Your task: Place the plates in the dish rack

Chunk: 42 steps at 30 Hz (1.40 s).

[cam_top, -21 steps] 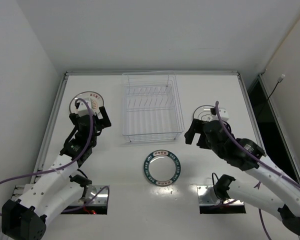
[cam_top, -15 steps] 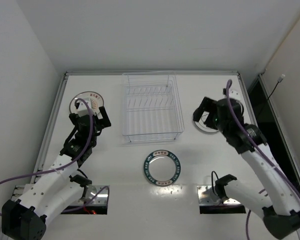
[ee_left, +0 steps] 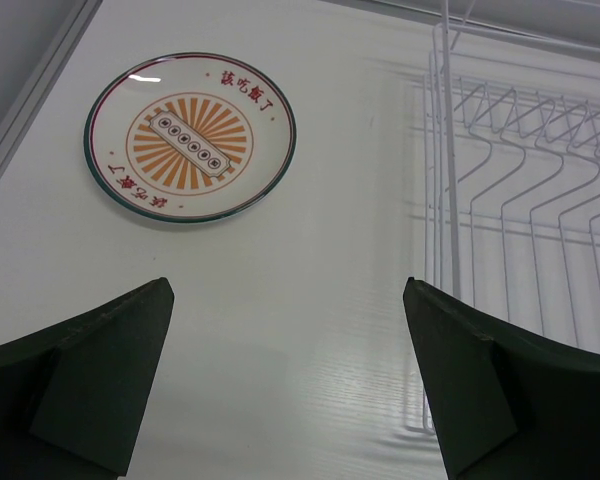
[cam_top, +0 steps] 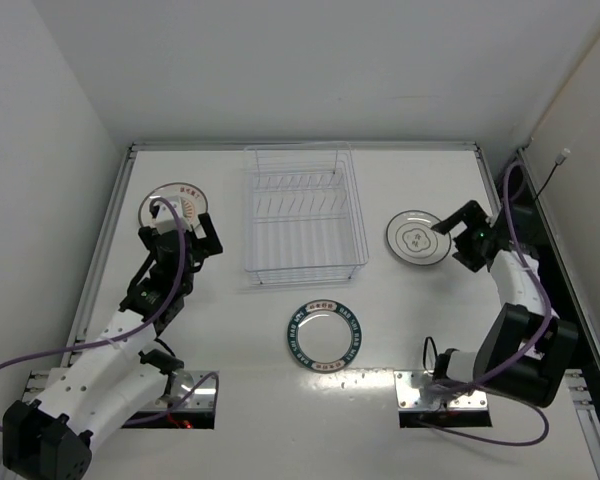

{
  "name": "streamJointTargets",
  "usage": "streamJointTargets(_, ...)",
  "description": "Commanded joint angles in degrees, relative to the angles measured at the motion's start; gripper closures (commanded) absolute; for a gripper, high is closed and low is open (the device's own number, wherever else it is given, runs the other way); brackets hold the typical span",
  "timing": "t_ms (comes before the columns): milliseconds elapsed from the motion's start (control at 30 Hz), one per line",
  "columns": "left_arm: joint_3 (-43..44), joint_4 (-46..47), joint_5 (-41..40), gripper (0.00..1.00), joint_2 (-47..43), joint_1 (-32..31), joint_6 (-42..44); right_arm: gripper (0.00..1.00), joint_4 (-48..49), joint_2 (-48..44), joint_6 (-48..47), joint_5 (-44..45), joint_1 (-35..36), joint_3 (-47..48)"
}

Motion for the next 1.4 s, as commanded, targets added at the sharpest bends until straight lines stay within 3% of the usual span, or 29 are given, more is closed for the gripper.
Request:
streamJointTargets(0,1.0,1.8,-0.2,0.00,-0.4,-0.6,-0.2,0.04,4.4,0.4,0.3,-0.6,-6.9,-5.8)
streamJointTargets(333,1.0,1.8,-0.7,0.00,0.6,-0.6,-0.2,0.14,5.4,13.0,1.9,-3.1,-10.3,-7.9)
streamJointTargets(400,1.0,1.8,-0.2,0.00,0.6,-0.6,-0.2,0.21,7.3,15.9,2.4,-6.3,-10.3,-7.4)
streamJointTargets(667,1.0,2.3,-0.2,0.00,1.7,-0.6,0.3,0.34,5.8,25.3,5.4,-6.7,-6.8,2.7)
streamJointTargets(767,1.0,2.3,-0.2,0.00,1.7,-0.6,0.3,0.47,5.2,28.5,5.9,-6.7,-5.5,4.9)
streamJointTargets(800,1.0,2.3,-0.7,0.00,1.7,-0.6,0.3,0.61,5.8,28.5,6.4,-6.7,-5.5,4.9)
streamJointTargets(867,1.0,2.3,-0.7,0.00,2.2,-0.6,0.3,0.73,5.8,29.3,6.4,-7.4,-5.5,5.4)
streamJointTargets(967,1.0,2.3,-0.7,0.00,2.2,-0.6,0.3,1.00,6.4,30.0,5.6,-9.1,-5.5,5.4)
streamJointTargets(1133,1.0,2.3,-1.3,0.00,2.2,-0.6,0.3,1.00,6.0,20.2,3.7,-6.6,-5.5,1.2)
streamJointTargets(1267,1.0,2.3,-1.3,0.00,2.2,-0.6,0.3,1.00,3.4,3.5,3.7,-0.1,-3.3,-0.6)
streamJointTargets(1367,1.0,1.8,-1.3,0.00,2.2,-0.6,-0.2,1.00,-0.6,-8.1,3.6,9.5,1.9,4.7)
